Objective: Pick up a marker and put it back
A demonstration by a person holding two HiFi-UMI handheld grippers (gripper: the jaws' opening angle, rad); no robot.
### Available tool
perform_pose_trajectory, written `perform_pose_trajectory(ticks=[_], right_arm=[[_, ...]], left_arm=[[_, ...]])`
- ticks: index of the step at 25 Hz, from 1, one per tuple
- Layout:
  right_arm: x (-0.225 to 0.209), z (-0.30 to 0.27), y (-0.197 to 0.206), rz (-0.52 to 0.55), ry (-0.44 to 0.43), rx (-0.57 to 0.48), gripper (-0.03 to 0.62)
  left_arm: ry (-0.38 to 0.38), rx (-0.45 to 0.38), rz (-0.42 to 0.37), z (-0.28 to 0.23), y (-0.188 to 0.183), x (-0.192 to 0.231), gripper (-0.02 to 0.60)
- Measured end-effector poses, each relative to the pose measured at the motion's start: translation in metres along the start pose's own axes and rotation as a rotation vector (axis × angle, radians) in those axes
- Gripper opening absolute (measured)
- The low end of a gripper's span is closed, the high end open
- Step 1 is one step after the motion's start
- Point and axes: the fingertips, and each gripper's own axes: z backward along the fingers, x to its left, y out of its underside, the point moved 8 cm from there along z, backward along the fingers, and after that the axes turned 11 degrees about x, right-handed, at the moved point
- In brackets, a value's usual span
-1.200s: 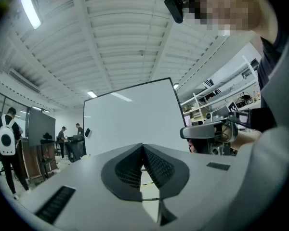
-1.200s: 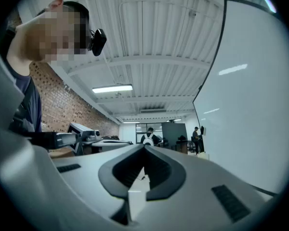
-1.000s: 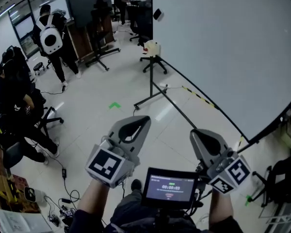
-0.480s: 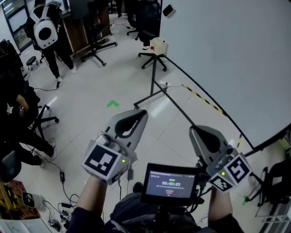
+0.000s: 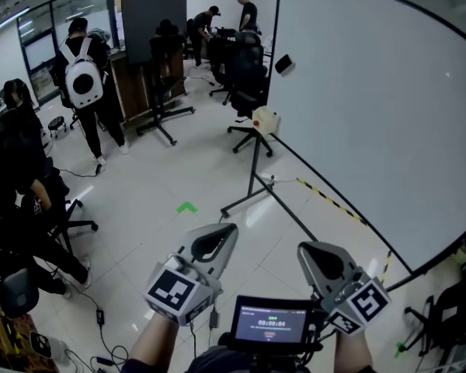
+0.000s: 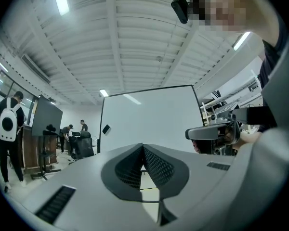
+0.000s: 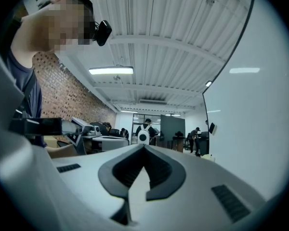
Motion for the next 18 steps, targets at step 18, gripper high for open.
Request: perform_pose_trajectory(ticks=[18], right_arm=[[-0.150, -0.045, 0.009, -0.030, -0.087, -0.028, 0.009]], left_arm=[[-0.087, 0.050, -0.018, -0.126, -0.017, 0.029, -0.003]])
